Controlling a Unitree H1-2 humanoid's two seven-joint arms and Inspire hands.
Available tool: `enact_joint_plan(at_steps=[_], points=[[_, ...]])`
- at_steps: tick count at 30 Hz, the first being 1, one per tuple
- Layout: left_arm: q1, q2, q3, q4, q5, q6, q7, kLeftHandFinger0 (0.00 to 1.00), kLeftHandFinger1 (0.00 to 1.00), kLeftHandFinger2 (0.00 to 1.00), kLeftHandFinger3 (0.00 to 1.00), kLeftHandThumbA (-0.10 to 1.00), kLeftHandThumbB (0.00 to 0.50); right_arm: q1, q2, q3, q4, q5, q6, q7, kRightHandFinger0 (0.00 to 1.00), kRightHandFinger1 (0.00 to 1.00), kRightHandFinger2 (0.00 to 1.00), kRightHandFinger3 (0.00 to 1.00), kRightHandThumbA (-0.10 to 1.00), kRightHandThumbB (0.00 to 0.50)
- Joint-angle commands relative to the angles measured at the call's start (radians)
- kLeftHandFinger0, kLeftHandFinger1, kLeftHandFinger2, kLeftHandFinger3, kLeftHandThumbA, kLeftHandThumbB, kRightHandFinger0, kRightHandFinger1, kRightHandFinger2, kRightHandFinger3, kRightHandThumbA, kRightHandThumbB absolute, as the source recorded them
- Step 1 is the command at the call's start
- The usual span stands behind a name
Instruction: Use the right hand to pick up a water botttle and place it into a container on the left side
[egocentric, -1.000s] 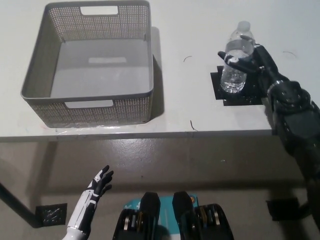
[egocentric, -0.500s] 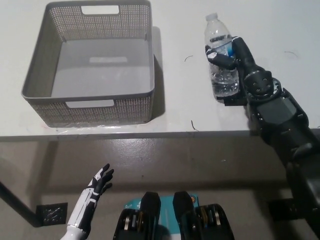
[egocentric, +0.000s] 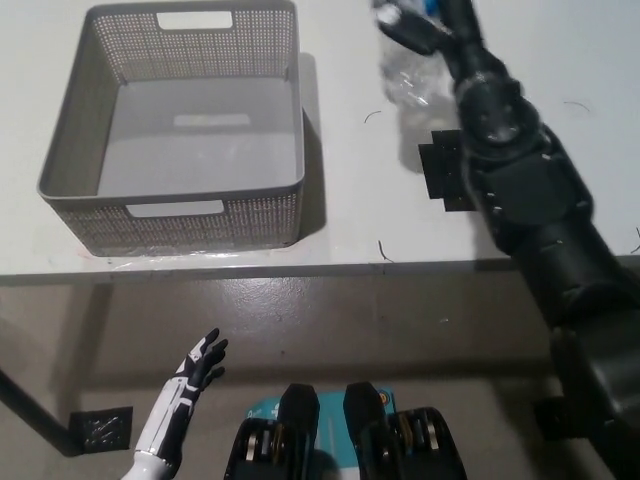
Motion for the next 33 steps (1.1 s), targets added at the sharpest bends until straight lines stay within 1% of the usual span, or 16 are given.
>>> enact_joint_plan(at_steps=[1,6,8,10,11,14,19,21,25,27,28,29,30,31,32,33], points=[[-0.019,0.011,0.000,-0.006,0.012,-0.041,0.001,1.00,1.00,1.00,1.00,1.00,0.386,-0.105,0.057,0.042,-0.054,-0.089,-0.093,-0.081,0.00,0.44,0.82,0.87,-0.10,0.117],[-0.016,0.010,0.000,-0.023,0.002,-0.030,-0.008,1.00,1.00,1.00,1.00,1.00,0.386,-0.135,0.124,0.046,-0.037,-0.094,-0.048,-0.097,0.00,0.40,0.78,0.82,-0.10,0.095],[-0.018,0.006,0.002,-0.024,-0.007,-0.028,-0.008,1.00,1.00,1.00,1.00,1.00,0.385,-0.148,0.131,0.070,-0.023,-0.136,-0.048,-0.120,0.00,0.31,0.70,0.71,-0.10,0.093],[-0.025,0.006,0.001,-0.021,-0.023,-0.025,-0.020,1.00,1.00,1.00,1.00,1.00,0.379,-0.180,0.158,0.101,0.039,-0.165,-0.089,-0.144,0.00,0.15,0.52,0.62,-0.10,0.078],[-0.028,0.005,0.000,-0.020,-0.027,-0.023,-0.023,1.00,1.00,1.00,1.00,1.00,0.377,-0.191,0.168,0.109,0.064,-0.172,-0.101,-0.160,0.00,0.13,0.51,0.62,-0.10,0.080],[-0.036,-0.003,-0.003,-0.018,-0.019,-0.026,-0.016,1.00,1.00,1.00,1.00,1.00,0.358,-0.228,0.196,0.129,0.172,-0.181,-0.140,-0.191,0.00,0.22,0.68,0.79,-0.10,0.107],[-0.029,-0.004,-0.006,-0.043,-0.007,-0.009,-0.013,1.00,1.00,1.00,1.00,1.00,0.397,-0.241,0.214,0.170,0.302,-0.206,-0.141,-0.220,0.00,0.26,0.70,0.79,-0.10,0.134],[-0.030,-0.003,-0.014,-0.044,-0.003,-0.013,-0.018,1.00,1.00,1.00,1.00,1.00,0.377,-0.232,0.211,0.176,0.331,-0.206,-0.150,-0.224,0.00,0.30,0.72,0.86,-0.10,0.130],[-0.035,-0.002,-0.026,-0.030,0.000,-0.037,-0.025,1.00,1.00,1.00,1.00,1.00,0.354,-0.210,0.203,0.179,0.383,-0.195,-0.132,-0.185,0.00,0.33,0.72,0.89,-0.10,0.097],[-0.031,0.000,-0.032,-0.036,0.003,-0.027,-0.027,1.00,1.00,1.00,1.00,1.00,0.349,-0.197,0.198,0.172,0.391,-0.187,-0.117,-0.168,0.01,0.37,0.77,0.92,-0.10,0.113],[-0.026,0.003,-0.035,-0.042,0.004,-0.021,-0.028,1.00,1.00,1.00,1.00,1.00,0.348,-0.192,0.196,0.163,0.392,-0.174,-0.098,-0.138,0.07,0.44,0.85,1.00,-0.04,0.138],[-0.026,0.004,-0.038,-0.042,0.006,-0.020,-0.028,1.00,1.00,1.00,1.00,1.00,0.348,-0.192,0.194,0.157,0.392,-0.167,-0.080,-0.110,0.20,0.56,0.95,1.00,0.15,0.174],[-0.027,0.005,-0.041,-0.040,0.010,-0.020,-0.028,1.00,1.00,1.00,1.00,1.00,0.347,-0.191,0.190,0.153,0.390,-0.161,-0.063,-0.085,0.24,0.53,0.84,1.00,0.27,0.178],[-0.030,0.003,-0.043,-0.041,0.014,-0.016,-0.026,1.00,1.00,1.00,1.00,1.00,0.347,-0.192,0.182,0.152,0.388,-0.154,-0.057,-0.036,0.60,0.82,0.99,1.00,0.40,0.197],[-0.035,0.001,-0.044,-0.040,0.015,-0.013,-0.024,1.00,1.00,1.00,1.00,1.00,0.346,-0.197,0.173,0.155,0.384,-0.151,-0.038,0.020,0.79,0.98,1.00,1.00,0.50,0.234],[-0.041,0.000,-0.046,-0.038,0.012,-0.013,-0.025,1.00,1.00,1.00,1.00,1.00,0.341,-0.197,0.163,0.151,0.379,-0.140,-0.025,0.081,0.96,1.00,1.00,1.00,0.59,0.306]])
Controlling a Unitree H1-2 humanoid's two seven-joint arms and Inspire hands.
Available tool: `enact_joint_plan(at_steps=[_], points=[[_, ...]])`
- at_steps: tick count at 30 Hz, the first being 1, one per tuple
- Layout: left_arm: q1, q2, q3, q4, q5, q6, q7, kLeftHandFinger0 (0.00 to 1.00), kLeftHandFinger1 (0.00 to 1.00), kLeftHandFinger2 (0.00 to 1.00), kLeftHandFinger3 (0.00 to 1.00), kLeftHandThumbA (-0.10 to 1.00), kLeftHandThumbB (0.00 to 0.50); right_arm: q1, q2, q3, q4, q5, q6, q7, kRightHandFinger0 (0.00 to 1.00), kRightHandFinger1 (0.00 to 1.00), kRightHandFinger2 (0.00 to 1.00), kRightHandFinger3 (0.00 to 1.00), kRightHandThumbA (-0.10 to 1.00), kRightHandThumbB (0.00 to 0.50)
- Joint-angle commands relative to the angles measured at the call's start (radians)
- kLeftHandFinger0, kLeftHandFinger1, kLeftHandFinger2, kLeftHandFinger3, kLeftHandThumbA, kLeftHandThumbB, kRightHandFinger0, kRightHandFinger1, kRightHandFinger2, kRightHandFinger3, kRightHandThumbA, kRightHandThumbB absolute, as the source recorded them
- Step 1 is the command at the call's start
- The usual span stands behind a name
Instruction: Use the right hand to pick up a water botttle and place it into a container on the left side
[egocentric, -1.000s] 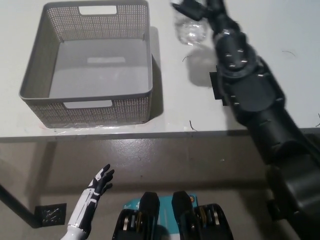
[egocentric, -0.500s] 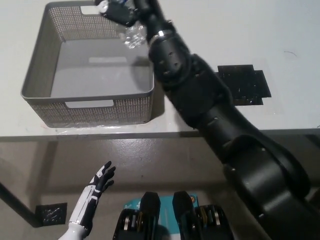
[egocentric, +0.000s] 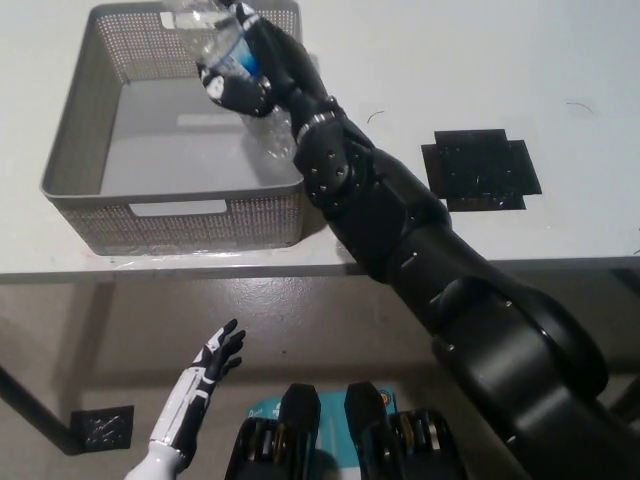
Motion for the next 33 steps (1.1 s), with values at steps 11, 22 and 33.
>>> enact_joint_plan(at_steps=[11,22,33], points=[[-0.044,0.009,-0.042,-0.026,0.020,0.005,-0.035,1.00,1.00,1.00,1.00,1.00,0.364,-0.006,-0.095,-0.066,-0.108,0.071,0.035,0.270,1.00,1.00,1.00,1.00,0.84,0.358],[-0.024,0.005,-0.052,-0.029,0.034,-0.008,-0.027,1.00,1.00,1.00,1.00,1.00,0.329,0.044,-0.133,-0.062,-0.259,0.058,0.043,0.270,1.00,1.00,1.00,1.00,1.00,0.476],[-0.011,0.015,-0.033,-0.020,0.001,-0.022,-0.037,1.00,1.00,1.00,1.00,1.00,0.348,0.433,-0.267,-0.245,-1.211,0.243,0.207,0.339,1.00,1.00,1.00,1.00,1.00,0.418]])
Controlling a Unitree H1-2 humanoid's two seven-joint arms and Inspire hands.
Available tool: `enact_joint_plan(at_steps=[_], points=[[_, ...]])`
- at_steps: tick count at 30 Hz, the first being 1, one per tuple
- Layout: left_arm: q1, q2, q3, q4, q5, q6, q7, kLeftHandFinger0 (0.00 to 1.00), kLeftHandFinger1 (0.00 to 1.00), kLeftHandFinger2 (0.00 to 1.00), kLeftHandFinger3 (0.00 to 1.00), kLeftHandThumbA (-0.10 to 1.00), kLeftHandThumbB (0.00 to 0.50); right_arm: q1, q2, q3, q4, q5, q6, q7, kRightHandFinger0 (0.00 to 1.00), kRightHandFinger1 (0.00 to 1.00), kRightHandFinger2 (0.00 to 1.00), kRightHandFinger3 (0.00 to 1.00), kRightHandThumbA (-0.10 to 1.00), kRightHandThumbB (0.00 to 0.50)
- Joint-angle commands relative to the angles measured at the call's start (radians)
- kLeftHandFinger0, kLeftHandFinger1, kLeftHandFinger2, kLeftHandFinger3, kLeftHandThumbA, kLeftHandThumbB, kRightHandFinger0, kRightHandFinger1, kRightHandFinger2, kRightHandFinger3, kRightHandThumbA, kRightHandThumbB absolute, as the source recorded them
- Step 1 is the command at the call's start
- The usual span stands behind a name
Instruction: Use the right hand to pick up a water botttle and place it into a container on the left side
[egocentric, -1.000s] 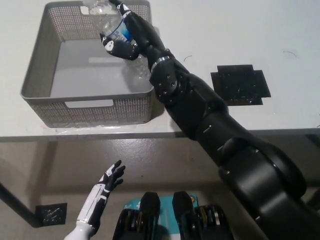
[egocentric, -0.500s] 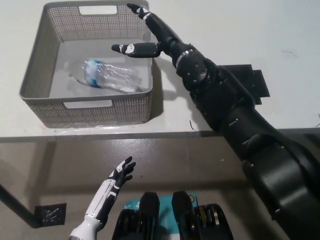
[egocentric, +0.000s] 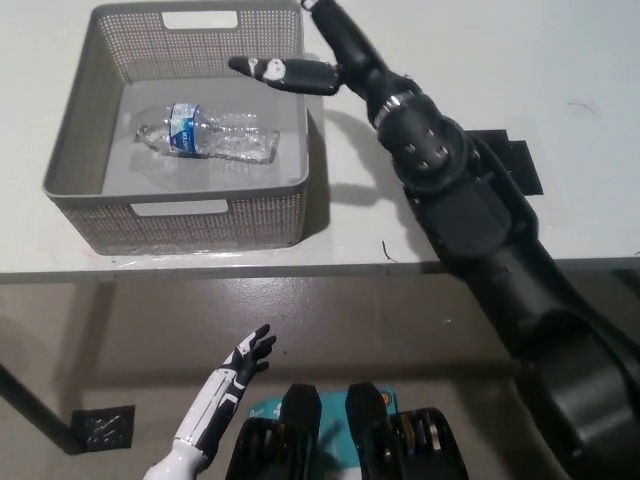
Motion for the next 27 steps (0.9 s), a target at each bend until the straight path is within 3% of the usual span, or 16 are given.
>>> enact_joint_plan(at_steps=[1,4,7,10,13,16,18,23,27], points=[[0.001,0.016,0.019,-0.025,-0.034,-0.030,-0.015,1.00,1.00,1.00,1.00,1.00,0.344,0.246,-0.130,-0.158,-0.749,0.215,0.130,0.080,1.00,1.00,1.00,1.00,1.00,0.407],[0.002,0.024,0.023,-0.023,-0.039,-0.026,-0.021,1.00,1.00,1.00,1.00,1.00,0.349,0.389,-0.158,-0.199,-0.938,0.289,0.132,0.072,1.00,1.00,1.00,1.00,1.00,0.429],[0.016,0.026,0.025,-0.025,-0.021,-0.020,-0.007,1.00,1.00,1.00,1.00,1.00,0.356,0.585,-0.176,-0.233,-1.106,0.363,0.131,0.052,1.00,1.00,1.00,1.00,1.00,0.371],[0.009,0.025,0.034,-0.008,-0.028,-0.028,-0.001,1.00,1.00,1.00,1.00,1.00,0.347,0.738,-0.192,-0.244,-1.132,0.344,0.031,0.032,1.00,1.00,1.00,1.00,1.00,0.390],[0.019,0.023,0.037,0.000,-0.018,-0.030,0.009,1.00,1.00,1.00,1.00,1.00,0.358,0.882,-0.204,-0.254,-1.100,0.329,-0.051,0.020,1.00,1.00,1.00,1.00,1.00,0.347],[0.020,0.018,0.038,0.019,-0.028,-0.044,0.007,1.00,1.00,1.00,1.00,1.00,0.353,0.980,-0.210,-0.264,-1.017,0.358,-0.126,0.028,1.00,1.00,1.00,1.00,1.00,0.336],[0.020,0.017,0.037,0.028,-0.015,-0.042,0.012,1.00,1.00,1.00,1.00,1.00,0.354,1.028,-0.209,-0.262,-0.944,0.383,-0.181,0.042,1.00,1.00,1.00,1.00,1.00,0.286],[0.010,0.017,0.040,0.050,-0.006,-0.058,0.009,1.00,1.00,1.00,1.00,1.00,0.360,1.095,-0.187,-0.233,-0.869,0.382,-0.177,0.072,1.00,1.00,1.00,1.00,1.00,0.357],[0.010,0.014,0.050,0.044,-0.007,-0.049,0.010,1.00,1.00,1.00,1.00,1.00,0.368,1.141,-0.184,-0.210,-0.794,0.376,-0.189,0.102,1.00,1.00,1.00,1.00,1.00,0.373]])
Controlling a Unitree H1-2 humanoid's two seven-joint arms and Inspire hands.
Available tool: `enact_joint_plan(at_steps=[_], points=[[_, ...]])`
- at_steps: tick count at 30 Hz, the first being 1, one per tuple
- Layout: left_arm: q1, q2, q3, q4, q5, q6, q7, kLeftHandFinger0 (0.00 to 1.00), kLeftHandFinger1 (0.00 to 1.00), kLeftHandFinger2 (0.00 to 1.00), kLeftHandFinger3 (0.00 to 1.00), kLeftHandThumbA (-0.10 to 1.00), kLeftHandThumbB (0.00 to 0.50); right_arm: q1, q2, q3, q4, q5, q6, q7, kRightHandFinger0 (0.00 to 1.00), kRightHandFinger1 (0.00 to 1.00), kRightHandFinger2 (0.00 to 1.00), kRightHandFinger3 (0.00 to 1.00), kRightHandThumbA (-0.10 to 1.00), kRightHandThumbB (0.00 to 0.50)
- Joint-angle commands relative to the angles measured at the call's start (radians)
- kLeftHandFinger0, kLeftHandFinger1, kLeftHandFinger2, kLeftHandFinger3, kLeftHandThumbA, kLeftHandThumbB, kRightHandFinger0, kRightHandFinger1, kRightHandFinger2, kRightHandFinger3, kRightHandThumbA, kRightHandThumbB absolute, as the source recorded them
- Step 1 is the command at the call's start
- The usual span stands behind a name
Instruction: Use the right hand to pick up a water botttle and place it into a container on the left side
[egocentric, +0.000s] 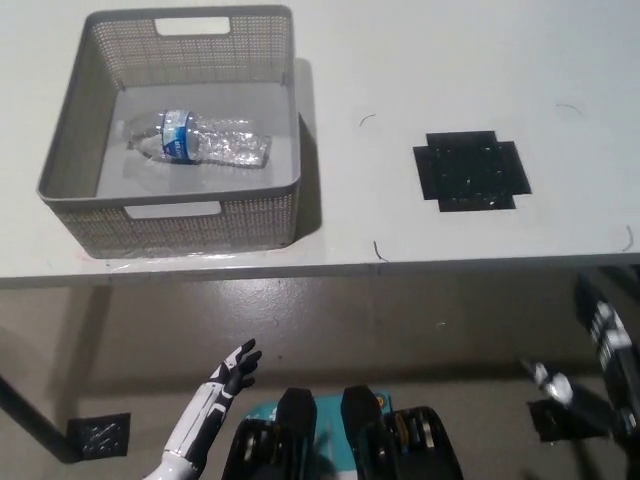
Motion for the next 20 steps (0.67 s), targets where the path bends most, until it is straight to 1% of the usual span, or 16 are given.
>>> enact_joint_plan(at_steps=[1,2,5,7,9,12,15,17,20], points=[[-0.008,0.011,0.017,-0.006,-0.010,-0.049,0.007,1.00,1.00,1.00,1.00,1.00,0.366,0.012,0.002,0.007,0.008,0.116,-0.125,0.067,1.00,1.00,1.00,1.00,1.00,0.382],[-0.012,0.012,0.018,-0.004,-0.012,-0.053,0.005,1.00,1.00,1.00,1.00,1.00,0.360,0.016,0.003,0.009,0.029,0.114,-0.124,0.070,1.00,1.00,1.00,1.00,1.00,0.395],[-0.021,0.011,0.022,-0.003,-0.009,-0.050,0.008,1.00,1.00,1.00,1.00,1.00,0.364,0.020,-0.002,0.008,0.073,0.112,-0.131,0.079,1.00,1.00,1.00,1.00,1.00,0.360],[-0.023,0.012,0.023,0.000,-0.012,-0.052,0.005,1.00,1.00,1.00,1.00,1.00,0.359,0.016,-0.003,0.001,0.084,0.134,-0.112,0.088,1.00,1.00,1.00,1.00,1.00,0.368],[-0.022,0.011,0.023,-0.004,-0.007,-0.051,0.007,1.00,1.00,1.00,1.00,1.00,0.356,0.014,-0.002,-0.003,0.095,0.141,-0.120,0.090,1.00,1.00,1.00,1.00,1.00,0.356],[-0.024,0.008,0.022,0.001,-0.011,-0.054,0.005,1.00,1.00,1.00,1.00,1.00,0.357,0.010,-0.004,-0.004,0.110,0.139,-0.126,0.095,1.00,1.00,1.00,1.00,1.00,0.357],[-0.027,0.007,0.025,0.001,-0.010,-0.052,0.009,1.00,1.00,1.00,1.00,1.00,0.368,0.004,-0.004,0.004,0.120,0.137,-0.121,0.104,1.00,1.00,1.00,1.00,1.00,0.339],[-0.029,0.007,0.023,0.004,-0.012,-0.055,0.006,1.00,1.00,1.00,1.00,1.00,0.361,0.000,-0.010,0.008,0.122,0.129,-0.118,0.111,1.00,1.00,1.00,1.00,1.00,0.332],[-0.031,0.005,0.025,0.004,-0.012,-0.055,0.009,1.00,1.00,1.00,1.00,1.00,0.358,-0.005,-0.012,0.011,0.126,0.129,-0.114,0.119,1.00,1.00,1.00,1.00,1.00,0.336]])
